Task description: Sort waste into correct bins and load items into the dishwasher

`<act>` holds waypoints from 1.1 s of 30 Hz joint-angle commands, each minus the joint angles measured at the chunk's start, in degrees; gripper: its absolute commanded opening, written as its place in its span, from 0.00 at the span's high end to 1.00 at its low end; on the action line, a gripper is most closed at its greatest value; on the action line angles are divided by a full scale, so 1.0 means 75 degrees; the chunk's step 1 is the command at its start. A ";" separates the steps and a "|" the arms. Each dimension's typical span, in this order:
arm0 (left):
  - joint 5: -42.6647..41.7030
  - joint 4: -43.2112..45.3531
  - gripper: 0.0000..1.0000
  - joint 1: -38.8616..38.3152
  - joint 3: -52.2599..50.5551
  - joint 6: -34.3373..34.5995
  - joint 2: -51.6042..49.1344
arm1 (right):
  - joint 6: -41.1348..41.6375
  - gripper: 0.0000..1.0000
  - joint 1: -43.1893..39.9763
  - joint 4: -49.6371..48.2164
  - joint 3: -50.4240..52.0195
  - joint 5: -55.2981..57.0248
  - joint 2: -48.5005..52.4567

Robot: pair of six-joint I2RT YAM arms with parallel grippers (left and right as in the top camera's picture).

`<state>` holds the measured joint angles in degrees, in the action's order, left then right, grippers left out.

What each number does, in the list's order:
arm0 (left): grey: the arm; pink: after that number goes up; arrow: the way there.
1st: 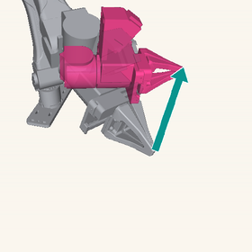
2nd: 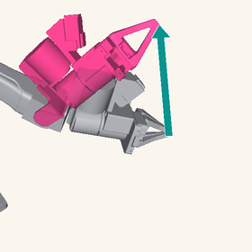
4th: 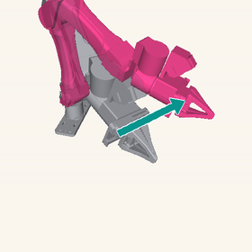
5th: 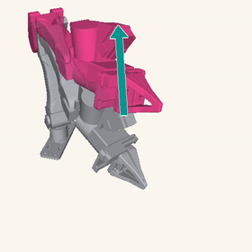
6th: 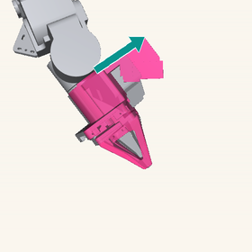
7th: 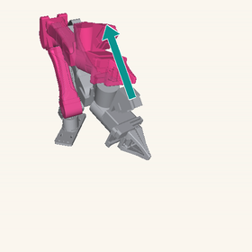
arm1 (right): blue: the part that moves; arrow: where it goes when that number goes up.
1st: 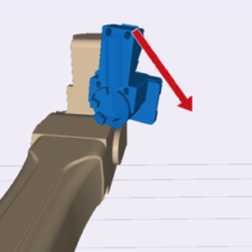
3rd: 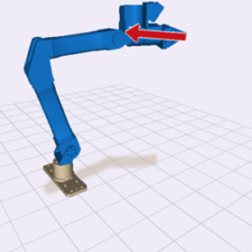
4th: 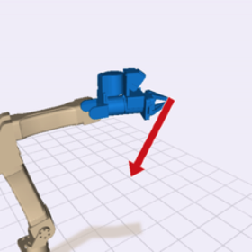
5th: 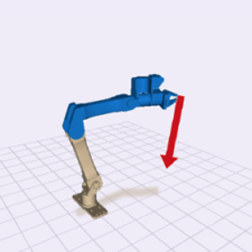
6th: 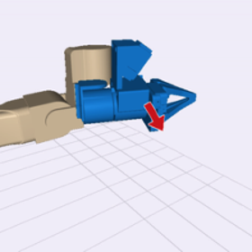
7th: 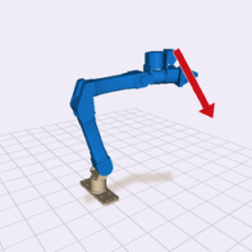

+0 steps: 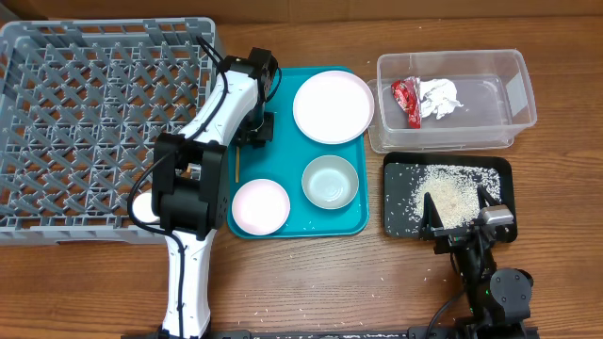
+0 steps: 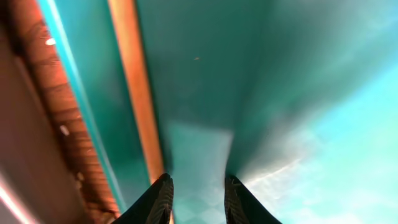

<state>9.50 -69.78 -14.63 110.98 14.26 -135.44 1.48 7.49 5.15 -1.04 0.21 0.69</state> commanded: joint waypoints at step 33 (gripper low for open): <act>0.0595 -0.0347 0.75 0.0169 0.0501 0.0198 0.0172 | -0.0003 0.00 -0.0029 -0.0047 0.0076 0.0012 -0.0067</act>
<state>4.36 -71.29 -13.72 111.53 13.43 -135.28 1.48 7.49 5.17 -1.04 0.23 0.69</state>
